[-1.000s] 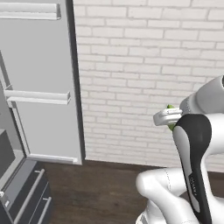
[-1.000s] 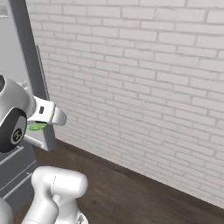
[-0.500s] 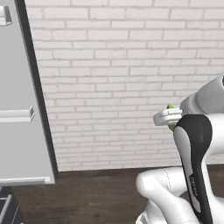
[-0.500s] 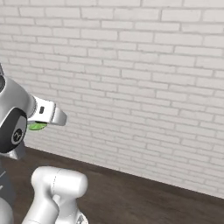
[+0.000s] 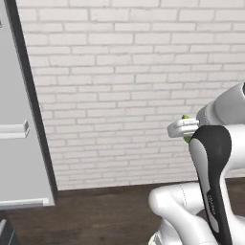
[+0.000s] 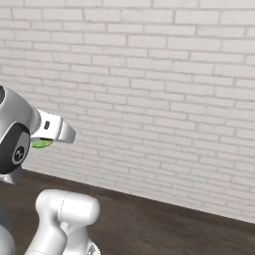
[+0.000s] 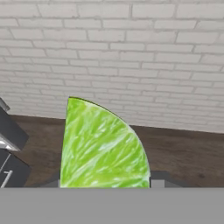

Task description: Grab a lemon wedge from the fridge and one ice cube from the ice bowl, and put them in the glass of lemonade.

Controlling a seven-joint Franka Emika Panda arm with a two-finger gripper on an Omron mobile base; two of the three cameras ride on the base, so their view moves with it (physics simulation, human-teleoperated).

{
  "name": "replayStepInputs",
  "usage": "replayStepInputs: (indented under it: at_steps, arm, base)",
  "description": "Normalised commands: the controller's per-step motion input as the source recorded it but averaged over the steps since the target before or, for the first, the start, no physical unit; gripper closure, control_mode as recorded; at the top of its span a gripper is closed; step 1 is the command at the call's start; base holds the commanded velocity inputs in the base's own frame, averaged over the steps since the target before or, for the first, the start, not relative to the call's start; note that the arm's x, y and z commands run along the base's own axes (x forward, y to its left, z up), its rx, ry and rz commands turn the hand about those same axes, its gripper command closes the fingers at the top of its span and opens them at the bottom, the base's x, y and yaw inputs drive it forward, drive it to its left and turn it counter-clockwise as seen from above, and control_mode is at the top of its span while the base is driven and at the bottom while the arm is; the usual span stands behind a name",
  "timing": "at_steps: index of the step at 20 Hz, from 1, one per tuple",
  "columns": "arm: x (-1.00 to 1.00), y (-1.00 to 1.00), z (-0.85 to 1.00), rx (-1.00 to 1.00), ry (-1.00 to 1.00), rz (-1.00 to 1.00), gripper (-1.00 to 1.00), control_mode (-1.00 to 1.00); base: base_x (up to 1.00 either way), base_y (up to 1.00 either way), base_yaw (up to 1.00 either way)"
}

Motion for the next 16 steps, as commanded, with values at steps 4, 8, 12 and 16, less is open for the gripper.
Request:
replayStepInputs:
  at_steps: [4,8,12,16]
  arm:
    - [0.00,0.00,0.00,0.00,0.00,0.00,1.00,1.00]
    - [0.00,0.00,0.00,0.00,0.00,0.00,1.00,1.00]
    - [0.00,0.00,0.00,0.00,0.00,0.00,1.00,1.00]
    - [0.00,0.00,0.00,0.00,0.00,0.00,1.00,1.00]
  base:
    - [-0.38,0.46,-0.64]
    - [-0.37,0.18,-0.42]
    - [-1.00,-0.32,-0.05]
    - [-1.00,-0.54,0.00]
